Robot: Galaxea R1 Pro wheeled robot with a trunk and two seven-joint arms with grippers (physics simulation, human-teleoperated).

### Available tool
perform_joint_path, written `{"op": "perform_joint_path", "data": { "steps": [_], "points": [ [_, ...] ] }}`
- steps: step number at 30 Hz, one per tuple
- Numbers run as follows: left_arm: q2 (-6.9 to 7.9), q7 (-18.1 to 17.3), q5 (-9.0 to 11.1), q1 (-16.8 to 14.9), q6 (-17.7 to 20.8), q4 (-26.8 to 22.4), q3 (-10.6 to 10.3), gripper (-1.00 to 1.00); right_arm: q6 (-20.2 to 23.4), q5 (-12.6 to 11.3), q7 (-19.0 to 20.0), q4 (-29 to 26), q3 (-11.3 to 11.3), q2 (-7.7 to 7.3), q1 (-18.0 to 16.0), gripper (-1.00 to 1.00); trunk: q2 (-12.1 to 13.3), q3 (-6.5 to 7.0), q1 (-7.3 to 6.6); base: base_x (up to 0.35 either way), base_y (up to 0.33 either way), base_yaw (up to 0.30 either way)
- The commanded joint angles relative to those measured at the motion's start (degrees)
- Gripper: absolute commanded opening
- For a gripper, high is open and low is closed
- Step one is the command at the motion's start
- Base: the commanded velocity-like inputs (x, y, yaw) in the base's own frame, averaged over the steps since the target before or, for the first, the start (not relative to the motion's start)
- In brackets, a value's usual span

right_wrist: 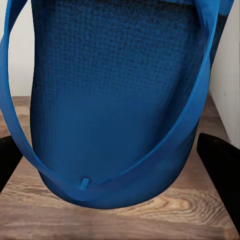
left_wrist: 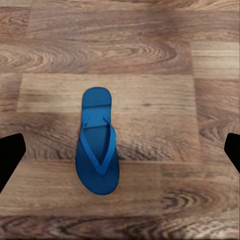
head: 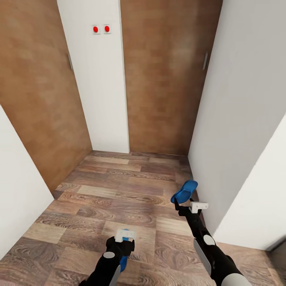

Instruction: In the bedroom, move the book from the bed onto either nightstand, and place the two sandals side by side next to the bed.

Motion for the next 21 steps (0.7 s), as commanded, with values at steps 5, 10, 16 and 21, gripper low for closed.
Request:
{"op": "perform_joint_path", "data": {
  "steps": [5,10,16,21],
  "points": [
    [-0.02,0.3,0.6,0.0,0.3,-0.1,-0.2,1.00,-0.2,-0.6,0.3,0.0,0.3,-0.04,0.0,-1.00,-0.1,-1.16,0.11,0.000,0.000,0.000],
    [-0.02,0.3,3.7,0.0,0.3,0.1,-0.2,1.00,-0.2,-0.6,0.3,0.0,0.3,-0.04,0.0,-1.00,-0.2,-2.27,0.24,0.000,0.000,0.000],
    [-0.03,0.3,4.1,0.0,0.3,0.0,-0.1,1.00,-0.2,-0.6,0.3,-0.1,0.2,-0.06,0.0,-1.00,-0.2,-3.60,0.40,0.000,0.000,0.000],
    [0.02,0.3,4.1,0.0,0.3,0.0,-0.1,1.00,-0.2,-0.6,0.3,-0.2,0.2,-0.12,0.0,-1.00,-0.3,-4.71,0.53,0.000,0.000,0.000]
  ]
}}
